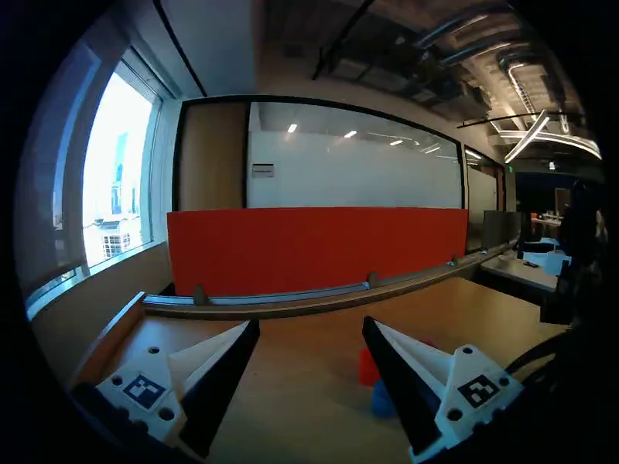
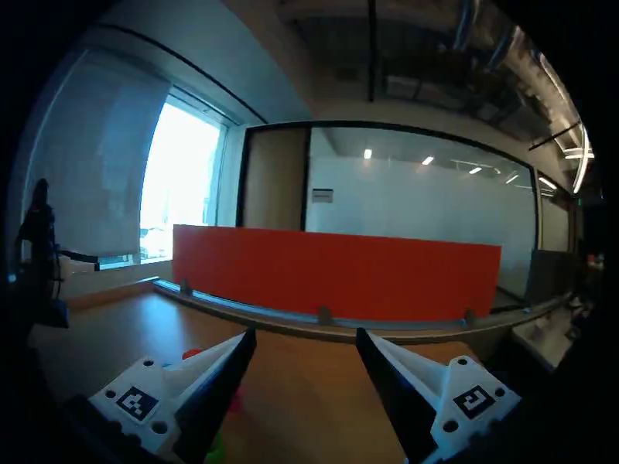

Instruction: Pour water

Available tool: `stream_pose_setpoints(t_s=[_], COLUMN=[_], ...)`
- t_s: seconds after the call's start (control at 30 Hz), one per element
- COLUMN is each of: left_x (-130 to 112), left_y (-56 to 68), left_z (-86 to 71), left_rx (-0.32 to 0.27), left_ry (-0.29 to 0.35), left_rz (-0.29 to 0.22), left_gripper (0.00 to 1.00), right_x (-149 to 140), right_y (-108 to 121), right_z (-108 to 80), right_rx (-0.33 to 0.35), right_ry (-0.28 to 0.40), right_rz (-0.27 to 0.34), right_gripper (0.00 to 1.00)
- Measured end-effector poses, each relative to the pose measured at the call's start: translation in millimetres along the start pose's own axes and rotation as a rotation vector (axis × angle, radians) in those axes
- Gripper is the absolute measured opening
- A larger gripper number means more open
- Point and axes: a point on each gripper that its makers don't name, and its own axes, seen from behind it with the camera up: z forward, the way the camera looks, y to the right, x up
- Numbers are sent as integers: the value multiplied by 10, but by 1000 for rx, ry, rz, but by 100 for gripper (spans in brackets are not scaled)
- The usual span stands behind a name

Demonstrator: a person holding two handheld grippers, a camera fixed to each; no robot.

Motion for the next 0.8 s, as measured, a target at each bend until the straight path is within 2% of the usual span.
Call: stream_pose_setpoints(t_s=[0.27, 0.4, 0.6, 0.8], left_x=[75, 90, 44, -84], left_y=[278, 377, 479, 540], left_z=[-3, 4, 18, 51], left_rx=[-162, -220, -287, -338], left_ry=[2, 0, -18, -59], left_rz=[24, 36, 46, 59], left_gripper=[99, 99, 99, 99], right_x=[74, 71, 16, -183], right_y=[-391, -538, -663, -762], right_z=[-42, -63, -86, -149], right_rx=[188, 258, 320, 373], right_ry=[0, -18, -60, -134], right_rz=[-13, -8, -17, -40], right_gripper=[100, 100, 100, 100])
